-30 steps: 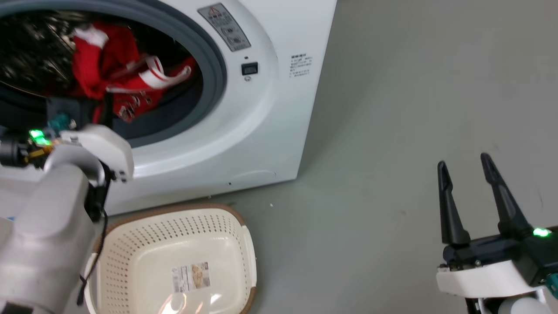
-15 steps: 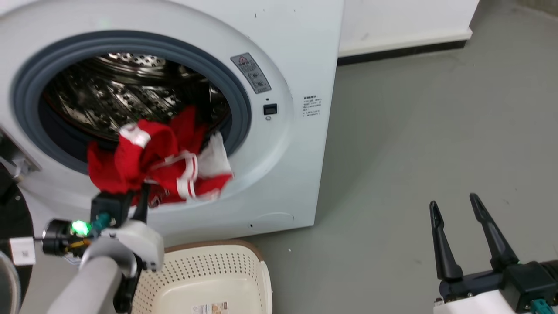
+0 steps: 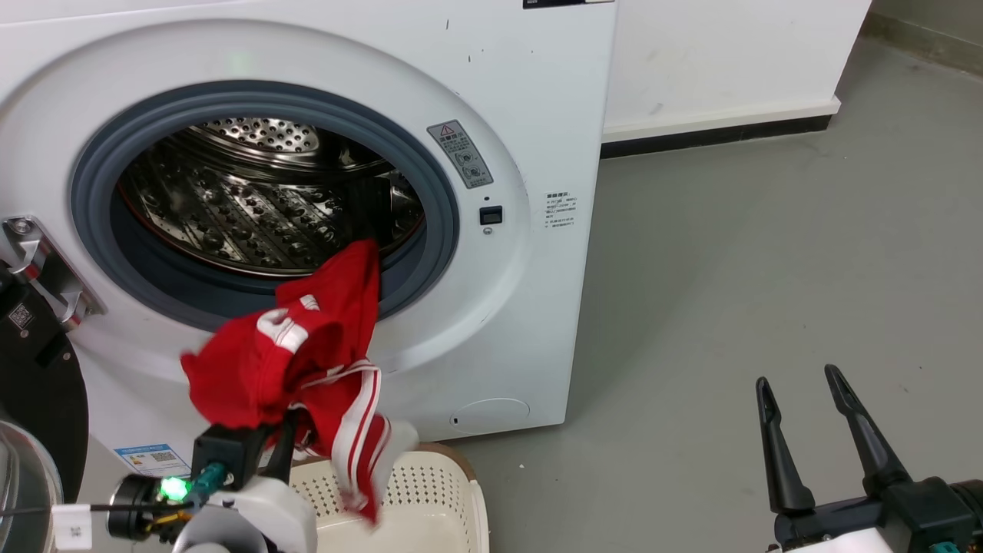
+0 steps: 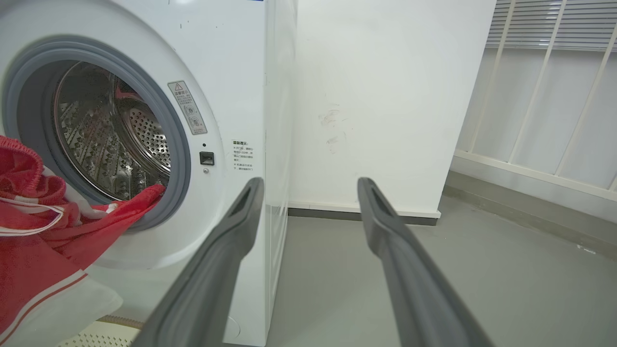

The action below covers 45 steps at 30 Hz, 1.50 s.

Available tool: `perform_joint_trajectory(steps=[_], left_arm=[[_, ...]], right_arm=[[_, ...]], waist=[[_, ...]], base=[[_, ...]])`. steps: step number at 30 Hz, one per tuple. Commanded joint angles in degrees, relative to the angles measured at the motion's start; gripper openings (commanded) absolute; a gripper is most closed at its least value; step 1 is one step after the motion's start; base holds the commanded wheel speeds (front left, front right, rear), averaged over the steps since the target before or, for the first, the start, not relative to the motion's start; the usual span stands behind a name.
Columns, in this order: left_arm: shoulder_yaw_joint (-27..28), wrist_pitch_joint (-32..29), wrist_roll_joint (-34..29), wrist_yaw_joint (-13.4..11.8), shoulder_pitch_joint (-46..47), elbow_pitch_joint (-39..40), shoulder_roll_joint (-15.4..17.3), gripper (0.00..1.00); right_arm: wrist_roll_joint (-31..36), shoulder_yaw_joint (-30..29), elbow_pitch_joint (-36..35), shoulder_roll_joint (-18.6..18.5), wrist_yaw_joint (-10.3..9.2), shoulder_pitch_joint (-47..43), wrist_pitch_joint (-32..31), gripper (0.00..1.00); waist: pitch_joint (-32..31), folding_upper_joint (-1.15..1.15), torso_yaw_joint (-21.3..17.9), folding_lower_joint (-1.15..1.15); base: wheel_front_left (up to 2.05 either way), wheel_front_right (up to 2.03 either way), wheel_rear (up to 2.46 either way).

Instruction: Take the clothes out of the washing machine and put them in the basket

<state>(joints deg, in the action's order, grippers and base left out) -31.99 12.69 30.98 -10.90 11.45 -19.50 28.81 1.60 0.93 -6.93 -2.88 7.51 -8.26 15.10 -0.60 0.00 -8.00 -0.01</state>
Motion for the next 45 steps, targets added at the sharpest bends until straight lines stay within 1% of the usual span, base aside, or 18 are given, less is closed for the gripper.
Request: perform_joint_trajectory(steps=[1, 4, 8, 11, 17, 18, 25, 26, 33, 38, 42, 45], left_arm=[[-0.2, -0.2, 0.2, -0.3, -1.0, 0.4, 0.1, 0.0], [-0.8, -0.4, 0.7, 0.2, -2.3, -0.1, -0.4, 0.0], [-1.9, -0.5, 1.5, 0.9, -3.3, -2.4, -1.9, 0.0], [-2.5, -0.4, 2.0, 2.0, -2.4, -5.2, -3.0, 0.0], [-3.2, 0.4, 2.6, 4.8, 1.5, -13.6, -6.0, 0.0], [-3.1, 0.9, 2.9, 6.4, 3.9, -18.5, -7.0, 0.0], [-2.7, 1.7, 3.6, 9.9, 9.8, -30.3, -9.5, 0.0], [-2.7, 1.7, 3.6, 9.9, 9.8, -30.3, -9.5, 0.0], [-2.5, 2.1, 4.2, 12.8, 15.3, -40.9, -11.8, 0.0], [-2.7, 1.4, 4.8, 14.3, 18.5, -47.4, -13.1, 0.0], [-2.7, -0.2, 5.4, 15.0, 20.3, -50.9, -13.9, 0.0], [-2.4, -1.5, 5.9, 15.0, 21.6, -52.3, -14.0, 0.0]], right_arm=[[0.0, 0.1, 0.1, 0.0, -0.04, -0.5, 0.1, 1.0], [0.1, 0.3, 0.2, 0.0, -0.04, 0.0, 0.1, 1.0], [0.1, 0.6, 0.1, 0.0, -0.04, 1.2, 0.1, 1.0], [0.1, 0.7, -0.3, 0.0, -0.04, 2.3, 0.1, 1.0], [-0.5, 1.1, -1.0, 0.0, -0.04, 5.9, 0.1, 1.0], [-0.8, 1.3, -1.3, 0.0, -0.04, 7.7, 0.1, 1.0], [-1.8, 1.6, -1.9, 0.0, -0.04, 11.4, 0.1, 1.0], [-1.8, 1.6, -1.9, 0.0, -0.04, 11.4, 0.1, 1.0], [-2.7, 1.4, -2.4, 0.0, -0.04, 14.6, 0.1, 1.0], [-3.3, 1.5, -2.7, 0.0, -0.04, 16.5, 0.1, 1.0], [-3.8, 1.2, -3.0, 0.0, -0.04, 17.7, 0.1, 1.0], [-4.2, 1.2, -3.3, 0.0, -0.04, 18.5, 0.1, 1.0]], waist=[[0.1, 0.0, -0.1, 0.01], [0.8, 0.0, -0.7, 0.01], [2.2, 0.0, -1.6, 0.01], [4.7, 0.0, -2.3, 0.01], [11.1, 0.0, -3.6, 0.01], [14.5, 0.0, -4.3, 0.01], [21.1, 0.0, -5.7, 0.01], [21.1, 0.0, -5.7, 0.01], [26.9, 0.0, -6.8, 0.01], [30.6, 0.0, -7.4, 0.01], [33.2, 0.0, -7.5, 0.01], [35.0, 0.0, -7.7, 0.01]], base=[[0.0, 0.0, 0.0], [0.0, 0.0, 0.0], [0.0, 0.0, 0.0], [0.0, 0.0, 0.0], [0.0, 0.0, 0.0], [0.0, 0.0, 0.0], [0.0, 0.0, 0.0], [0.0, 0.0, 0.0], [0.0, 0.0, 0.0], [0.0, 0.0, 0.0], [0.0, 0.0, 0.0], [0.0, 0.0, 0.0]])
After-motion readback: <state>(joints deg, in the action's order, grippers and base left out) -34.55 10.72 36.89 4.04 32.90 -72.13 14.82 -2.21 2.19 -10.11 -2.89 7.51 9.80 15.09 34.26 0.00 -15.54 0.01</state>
